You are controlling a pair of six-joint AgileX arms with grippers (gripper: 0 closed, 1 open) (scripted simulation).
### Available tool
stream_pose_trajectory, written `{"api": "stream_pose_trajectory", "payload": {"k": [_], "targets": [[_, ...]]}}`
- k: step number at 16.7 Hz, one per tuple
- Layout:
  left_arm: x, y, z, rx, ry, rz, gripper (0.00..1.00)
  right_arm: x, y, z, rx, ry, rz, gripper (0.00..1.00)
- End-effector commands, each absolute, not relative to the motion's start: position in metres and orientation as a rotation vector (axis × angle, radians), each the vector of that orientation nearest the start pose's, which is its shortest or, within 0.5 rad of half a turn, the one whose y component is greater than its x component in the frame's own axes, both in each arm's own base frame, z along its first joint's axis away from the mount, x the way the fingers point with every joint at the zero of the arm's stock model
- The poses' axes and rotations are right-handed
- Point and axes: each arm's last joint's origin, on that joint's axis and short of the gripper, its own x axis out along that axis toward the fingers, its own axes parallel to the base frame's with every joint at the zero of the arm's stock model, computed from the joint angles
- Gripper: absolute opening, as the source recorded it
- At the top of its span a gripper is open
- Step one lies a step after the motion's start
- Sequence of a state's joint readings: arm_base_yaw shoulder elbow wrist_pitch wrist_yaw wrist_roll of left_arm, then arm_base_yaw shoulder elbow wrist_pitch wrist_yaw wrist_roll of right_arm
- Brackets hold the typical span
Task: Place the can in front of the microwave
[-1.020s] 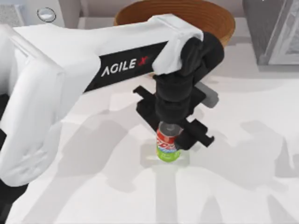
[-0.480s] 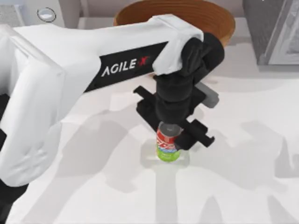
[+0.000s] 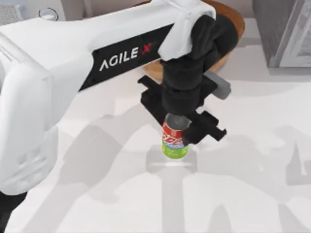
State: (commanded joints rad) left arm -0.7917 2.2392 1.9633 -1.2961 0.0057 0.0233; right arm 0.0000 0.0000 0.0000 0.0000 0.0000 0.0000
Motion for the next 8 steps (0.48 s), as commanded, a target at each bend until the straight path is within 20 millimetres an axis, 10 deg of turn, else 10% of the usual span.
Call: {"api": "stream_pose_trajectory", "payload": {"k": [8], "targets": [[0.333, -0.288, 0.2, 0.584, 1.493, -0.585, 0.0, 0.106, -0.001, 0.16, 0.0, 0.0, 0.0, 1.0]]}}
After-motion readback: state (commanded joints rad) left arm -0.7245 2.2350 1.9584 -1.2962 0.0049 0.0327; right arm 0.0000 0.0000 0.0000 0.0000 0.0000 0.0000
